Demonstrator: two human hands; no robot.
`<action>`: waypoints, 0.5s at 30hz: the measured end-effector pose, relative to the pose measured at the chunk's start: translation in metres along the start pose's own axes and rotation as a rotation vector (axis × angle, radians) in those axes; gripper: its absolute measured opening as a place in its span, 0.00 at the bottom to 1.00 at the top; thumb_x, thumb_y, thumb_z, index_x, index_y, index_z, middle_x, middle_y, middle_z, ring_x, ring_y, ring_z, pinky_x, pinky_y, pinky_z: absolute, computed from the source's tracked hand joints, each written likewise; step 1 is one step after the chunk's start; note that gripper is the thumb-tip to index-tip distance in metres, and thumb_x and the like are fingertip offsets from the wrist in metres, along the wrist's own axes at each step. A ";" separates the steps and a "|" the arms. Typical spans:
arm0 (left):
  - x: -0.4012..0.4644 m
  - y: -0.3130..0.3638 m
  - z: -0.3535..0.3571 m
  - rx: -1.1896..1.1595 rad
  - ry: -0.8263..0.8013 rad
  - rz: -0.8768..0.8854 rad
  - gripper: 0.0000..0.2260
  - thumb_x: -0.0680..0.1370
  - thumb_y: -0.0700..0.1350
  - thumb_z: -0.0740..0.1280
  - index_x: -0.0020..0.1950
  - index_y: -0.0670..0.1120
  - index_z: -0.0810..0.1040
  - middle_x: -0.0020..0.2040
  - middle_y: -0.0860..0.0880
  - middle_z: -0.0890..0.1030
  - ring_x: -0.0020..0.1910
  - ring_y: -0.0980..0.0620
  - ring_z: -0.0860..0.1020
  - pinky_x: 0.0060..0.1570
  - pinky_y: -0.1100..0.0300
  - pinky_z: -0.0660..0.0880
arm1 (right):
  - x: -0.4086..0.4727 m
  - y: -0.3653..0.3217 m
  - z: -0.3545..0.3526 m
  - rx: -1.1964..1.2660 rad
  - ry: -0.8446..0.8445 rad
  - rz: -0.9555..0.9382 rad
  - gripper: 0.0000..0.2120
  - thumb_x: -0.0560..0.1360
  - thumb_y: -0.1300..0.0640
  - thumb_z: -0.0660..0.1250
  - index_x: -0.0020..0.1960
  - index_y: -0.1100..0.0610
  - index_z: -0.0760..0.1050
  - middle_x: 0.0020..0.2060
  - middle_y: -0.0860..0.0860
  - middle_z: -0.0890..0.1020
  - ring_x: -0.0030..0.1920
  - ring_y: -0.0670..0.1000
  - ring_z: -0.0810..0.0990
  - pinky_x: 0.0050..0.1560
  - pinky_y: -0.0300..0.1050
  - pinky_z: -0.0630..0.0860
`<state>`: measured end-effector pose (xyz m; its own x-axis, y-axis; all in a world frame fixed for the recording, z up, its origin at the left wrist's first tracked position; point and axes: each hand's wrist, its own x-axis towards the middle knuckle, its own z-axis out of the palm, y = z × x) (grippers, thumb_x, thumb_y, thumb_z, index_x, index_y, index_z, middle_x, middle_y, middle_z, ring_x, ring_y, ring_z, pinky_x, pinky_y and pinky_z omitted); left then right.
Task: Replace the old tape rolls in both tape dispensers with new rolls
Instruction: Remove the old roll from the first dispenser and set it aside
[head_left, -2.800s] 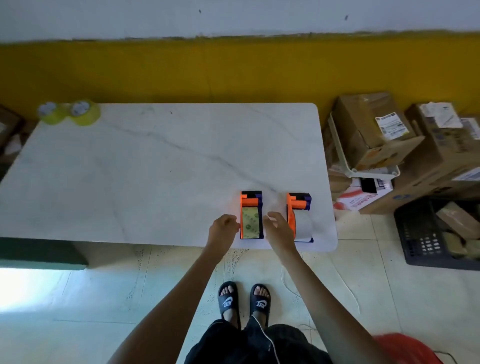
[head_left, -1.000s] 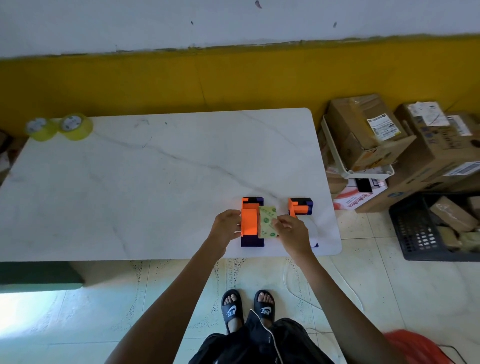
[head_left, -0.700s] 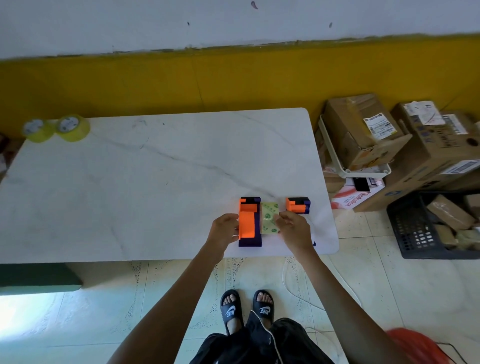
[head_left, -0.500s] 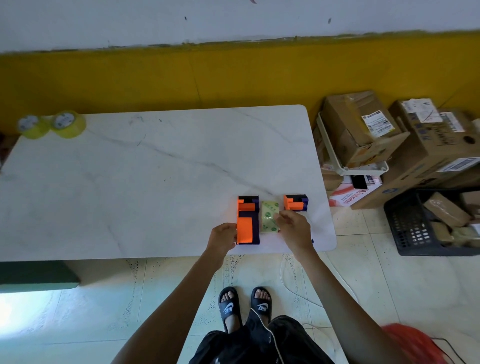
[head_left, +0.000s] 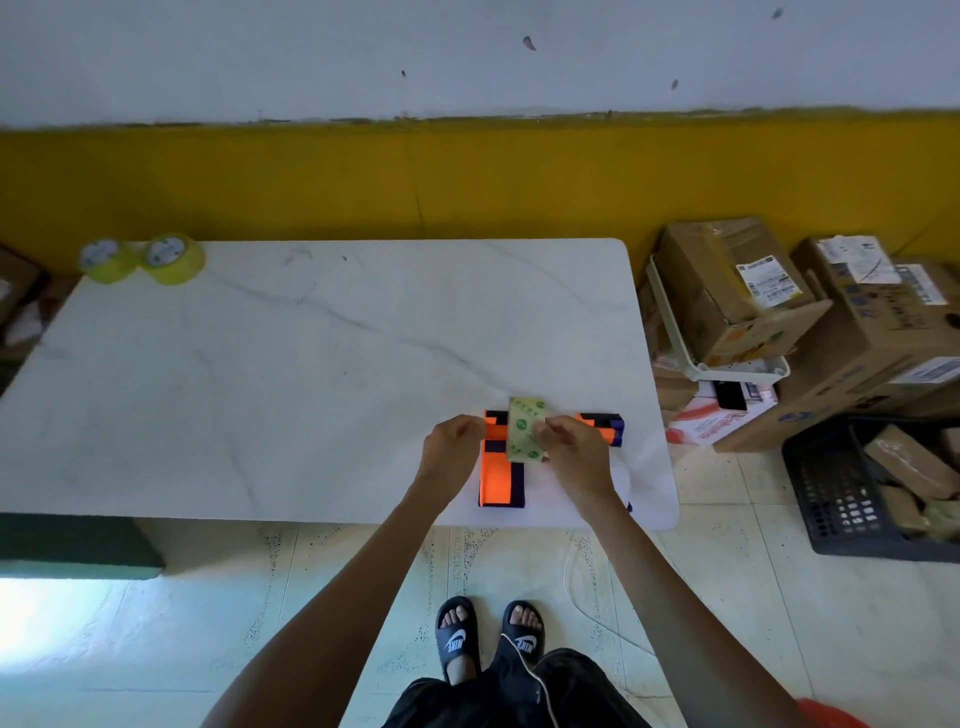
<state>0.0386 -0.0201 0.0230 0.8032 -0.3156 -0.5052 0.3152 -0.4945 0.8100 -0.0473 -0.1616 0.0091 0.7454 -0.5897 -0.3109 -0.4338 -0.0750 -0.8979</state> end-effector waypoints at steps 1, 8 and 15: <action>0.000 0.007 -0.002 -0.043 -0.009 0.017 0.09 0.75 0.45 0.60 0.45 0.47 0.79 0.41 0.49 0.79 0.39 0.50 0.72 0.40 0.57 0.67 | 0.003 -0.007 0.004 0.000 -0.013 -0.016 0.10 0.77 0.56 0.67 0.37 0.50 0.79 0.33 0.48 0.82 0.38 0.50 0.81 0.46 0.54 0.80; -0.005 0.024 -0.043 -0.177 0.133 0.127 0.09 0.73 0.43 0.61 0.32 0.45 0.72 0.35 0.45 0.72 0.38 0.48 0.69 0.41 0.52 0.69 | 0.011 -0.066 0.047 -0.032 -0.182 -0.158 0.09 0.72 0.51 0.67 0.34 0.51 0.79 0.36 0.59 0.83 0.43 0.63 0.82 0.46 0.64 0.80; -0.011 -0.007 -0.129 -0.261 0.347 0.115 0.12 0.71 0.47 0.61 0.39 0.37 0.75 0.37 0.44 0.76 0.39 0.47 0.73 0.42 0.51 0.72 | -0.006 -0.112 0.124 -0.060 -0.401 -0.241 0.10 0.71 0.51 0.67 0.34 0.54 0.77 0.36 0.59 0.83 0.45 0.62 0.83 0.46 0.64 0.80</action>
<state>0.0924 0.0916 0.0612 0.9486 -0.0442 -0.3132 0.2946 -0.2374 0.9257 0.0598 -0.0502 0.0726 0.9601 -0.1931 -0.2022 -0.2439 -0.2245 -0.9435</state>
